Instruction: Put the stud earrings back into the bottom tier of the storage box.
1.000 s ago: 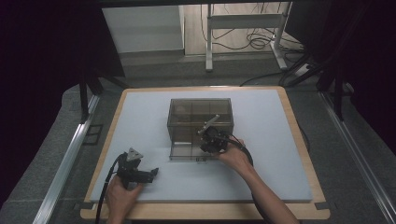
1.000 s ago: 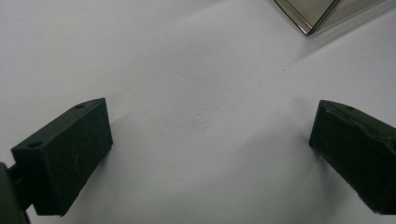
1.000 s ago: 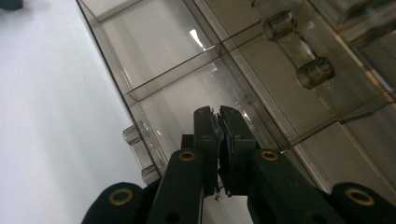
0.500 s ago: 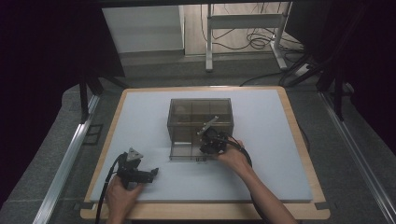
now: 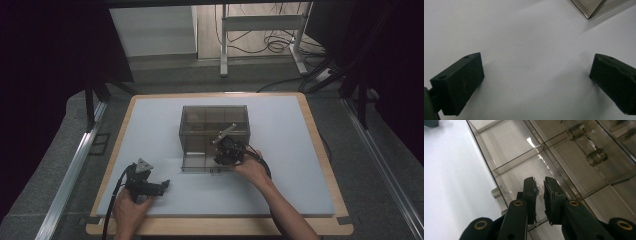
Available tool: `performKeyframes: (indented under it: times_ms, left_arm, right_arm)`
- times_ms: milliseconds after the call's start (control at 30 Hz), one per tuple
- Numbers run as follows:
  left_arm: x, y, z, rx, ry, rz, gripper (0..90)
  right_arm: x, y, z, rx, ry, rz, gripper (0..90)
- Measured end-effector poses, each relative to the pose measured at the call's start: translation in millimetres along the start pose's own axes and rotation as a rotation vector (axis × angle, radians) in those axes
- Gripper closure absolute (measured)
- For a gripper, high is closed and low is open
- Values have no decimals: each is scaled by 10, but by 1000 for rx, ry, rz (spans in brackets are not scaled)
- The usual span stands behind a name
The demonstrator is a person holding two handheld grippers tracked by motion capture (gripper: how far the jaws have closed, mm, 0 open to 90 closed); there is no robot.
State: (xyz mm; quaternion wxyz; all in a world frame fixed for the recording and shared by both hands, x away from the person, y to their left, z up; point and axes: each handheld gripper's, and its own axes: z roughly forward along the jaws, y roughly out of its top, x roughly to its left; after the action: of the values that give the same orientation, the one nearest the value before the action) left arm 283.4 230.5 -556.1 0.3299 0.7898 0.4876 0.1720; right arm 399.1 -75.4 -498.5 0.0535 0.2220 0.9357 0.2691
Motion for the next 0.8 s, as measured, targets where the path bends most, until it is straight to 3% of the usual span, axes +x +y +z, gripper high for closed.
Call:
performKeyframes:
  times_ms: [800]
  left_arm:
    - [-1,0,-1,2,0,-1,0]
  right_arm:
    - [50,-69,-163,-51,6,4,686]
